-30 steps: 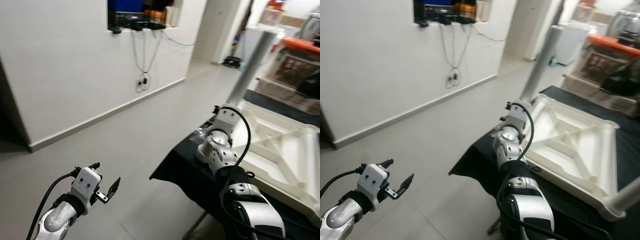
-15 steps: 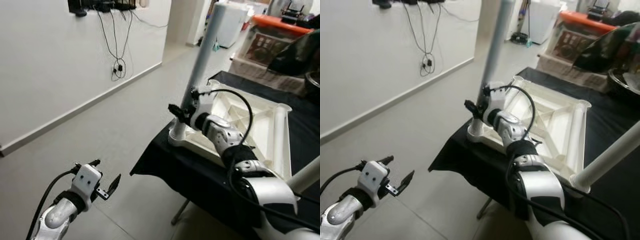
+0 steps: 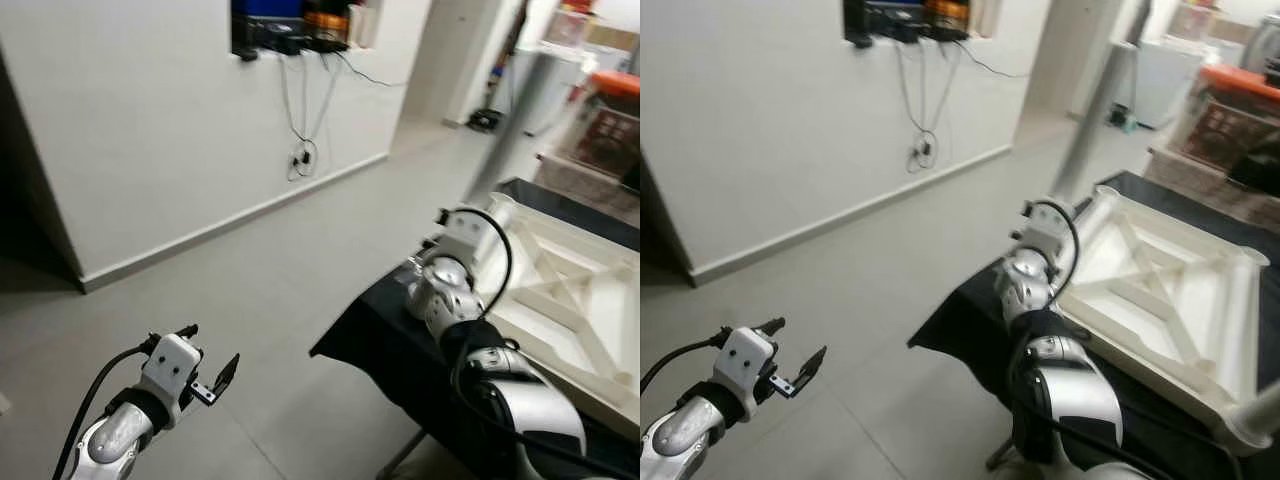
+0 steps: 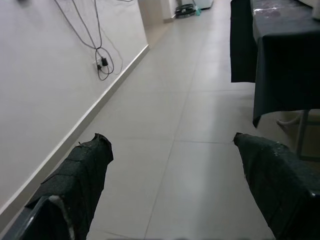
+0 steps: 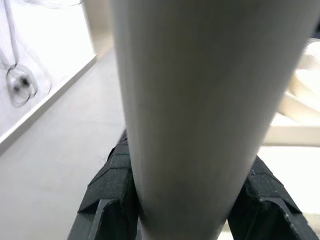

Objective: Building children table

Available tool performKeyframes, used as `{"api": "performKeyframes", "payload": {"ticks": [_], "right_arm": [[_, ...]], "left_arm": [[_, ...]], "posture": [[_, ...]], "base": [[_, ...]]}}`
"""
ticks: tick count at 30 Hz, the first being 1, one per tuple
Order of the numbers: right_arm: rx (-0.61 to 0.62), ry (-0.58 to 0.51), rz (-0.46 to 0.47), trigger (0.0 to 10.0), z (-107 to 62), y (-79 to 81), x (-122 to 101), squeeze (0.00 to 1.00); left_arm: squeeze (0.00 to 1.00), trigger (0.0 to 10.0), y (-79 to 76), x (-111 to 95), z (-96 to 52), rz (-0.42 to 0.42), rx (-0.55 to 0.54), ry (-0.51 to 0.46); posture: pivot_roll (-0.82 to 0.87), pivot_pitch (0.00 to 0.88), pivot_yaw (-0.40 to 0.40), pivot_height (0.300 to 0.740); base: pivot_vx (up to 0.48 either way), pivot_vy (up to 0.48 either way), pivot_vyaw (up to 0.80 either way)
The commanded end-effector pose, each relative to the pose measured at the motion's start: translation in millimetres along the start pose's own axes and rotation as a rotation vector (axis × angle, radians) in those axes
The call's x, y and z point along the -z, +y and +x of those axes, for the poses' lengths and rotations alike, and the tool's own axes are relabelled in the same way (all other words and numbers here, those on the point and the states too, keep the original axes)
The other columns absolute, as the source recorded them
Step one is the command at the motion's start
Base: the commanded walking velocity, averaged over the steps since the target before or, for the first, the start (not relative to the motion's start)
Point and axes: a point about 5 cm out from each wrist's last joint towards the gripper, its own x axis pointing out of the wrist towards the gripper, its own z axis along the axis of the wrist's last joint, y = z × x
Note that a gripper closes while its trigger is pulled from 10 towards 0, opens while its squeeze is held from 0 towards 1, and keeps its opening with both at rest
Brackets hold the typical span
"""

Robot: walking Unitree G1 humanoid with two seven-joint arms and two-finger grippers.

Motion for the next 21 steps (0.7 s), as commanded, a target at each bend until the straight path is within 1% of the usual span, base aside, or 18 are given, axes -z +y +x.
{"api": "performKeyframes", "payload": {"ticks": [1, 2, 4, 5, 6, 8, 9, 10, 11, 12, 13, 14, 16, 17, 18, 19, 20, 21], "right_arm": [[-0.096, 0.126, -0.033, 10.0, -9.0, 6.5, 29, 0.00], [-0.096, 0.126, -0.033, 10.0, -9.0, 6.5, 29, 0.00], [-0.274, 0.085, -0.013, 10.0, -13.9, 24.0, 22, 0.00], [-0.387, 0.057, -0.013, 10.0, -14.2, 32.7, 13, 1.00], [-0.387, 0.057, -0.013, 10.0, -14.2, 32.7, 13, 1.00], [-0.452, 0.041, -0.016, 10.0, -14.0, 37.0, 6, 1.00], [-0.526, 0.017, -0.048, 10.0, -12.2, 42.0, -5, 1.00], [-0.526, 0.017, -0.048, 10.0, -12.2, 42.0, -5, 1.00], [-0.562, 0.004, -0.074, 10.0, -10.8, 44.2, -12, 0.60], [-0.562, 0.004, -0.074, 10.0, -10.8, 44.2, -12, 0.60], [-0.682, -0.018, -0.093, 10.0, -11.6, 50.6, -25, 0.00], [-0.817, -0.039, -0.122, 10.0, -13.9, 55.9, -35, 0.00], [-0.817, -0.039, -0.122, 10.0, -13.9, 55.9, -35, 0.00], [-0.974, -0.064, -0.159, 10.0, -18.7, 59.9, -41, 0.00], [-0.974, -0.064, -0.159, 10.0, -18.7, 59.9, -41, 0.00], [-1.106, -0.069, -0.214, 1.8, -23.2, 60.3, -39, 0.00], [-1.169, -0.064, -0.243, 0.0, -25.2, 59.0, -36, 0.00], [-1.169, -0.064, -0.243, 0.0, -25.2, 59.0, -36, 0.00]], "left_arm": [[0.00, 10.0, -4.7, -2, 6.6, 0.015, 0.037, -0.001], [0.00, 10.0, -4.7, -2, 6.6, 0.015, 0.037, -0.001], [0.00, 10.0, -4.8, -2, 8.3, 0.015, 0.038, -0.004], [0.00, 10.0, -5.1, -3, 8.9, 0.015, 0.039, -0.006], [0.00, 10.0, -5.1, -3, 8.9, 0.015, 0.039, -0.006], [0.00, 10.0, -5.4, -3, 9.4, 0.015, 0.039, -0.007], [0.00, 10.0, -4.9, -3, 8.9, 0.014, 0.037, -0.007], [0.00, 10.0, -4.9, -3, 8.9, 0.014, 0.037, -0.007], [0.00, 10.0, -4.4, -3, 8.4, 0.014, 0.035, -0.007], [0.00, 10.0, -4.4, -3, 8.4, 0.014, 0.035, -0.007], [0.00, 10.0, -3.8, -2, 7.2, 0.012, 0.033, -0.005], [0.00, 10.0, -3.5, -1, 6.1, 0.010, 0.029, -0.004], [0.00, 10.0, -3.5, -1, 6.1, 0.010, 0.029, -0.004], [0.00, 10.0, -3.7, 0, 5.6, 0.009, 0.027, -0.002], [0.00, 10.0, -3.7, 0, 5.6, 0.009, 0.027, -0.002], [0.00, 10.0, -4.0, 0, 5.2, 0.005, 0.023, -0.003], [0.00, 10.0, -4.2, 0, 5.2, 0.003, 0.020, -0.004], [0.00, 10.0, -4.2, 0, 5.2, 0.003, 0.020, -0.004]], "posture": [[0.05, 0.000, -0.122, 0.740], [0.05, 0.000, -0.122, 0.740], [0.05, 0.000, -0.119, 0.740], [0.05, 0.000, -0.123, 0.740], [0.05, 0.000, -0.123, 0.740], [0.05, 0.000, -0.123, 0.740], [0.05, 0.000, -0.127, 0.740], [0.05, 0.000, -0.127, 0.740], [0.05, 0.000, -0.127, 0.740], [0.05, 0.000, -0.127, 0.740], [0.05, 0.000, -0.131, 0.740], [0.05, 0.000, -0.131, 0.740], [0.05, 0.000, -0.131, 0.740], [0.06, 0.000, -0.142, 0.740], [0.06, 0.000, -0.142, 0.740], [0.07, 0.000, -0.149, 0.740], [0.07, 0.000, -0.149, 0.740], [0.07, 0.000, -0.149, 0.740]], "base": [[0.000, 0.000, 0.00], [0.000, 0.000, 0.00], [0.000, 0.000, 0.00], [0.000, 0.000, 0.00], [0.000, 0.000, 0.00], [0.000, 0.000, 0.00], [0.000, 0.000, 0.00], [0.000, 0.000, 0.00], [0.000, 0.000, 0.00], [0.000, 0.000, 0.00], [0.000, 0.000, 0.00], [0.000, 0.000, 0.00], [0.000, 0.000, 0.00], [0.000, 0.000, 0.00], [0.000, 0.000, 0.00], [0.000, 0.000, 0.00], [0.000, 0.000, 0.00], [0.000, 0.000, 0.00]]}}
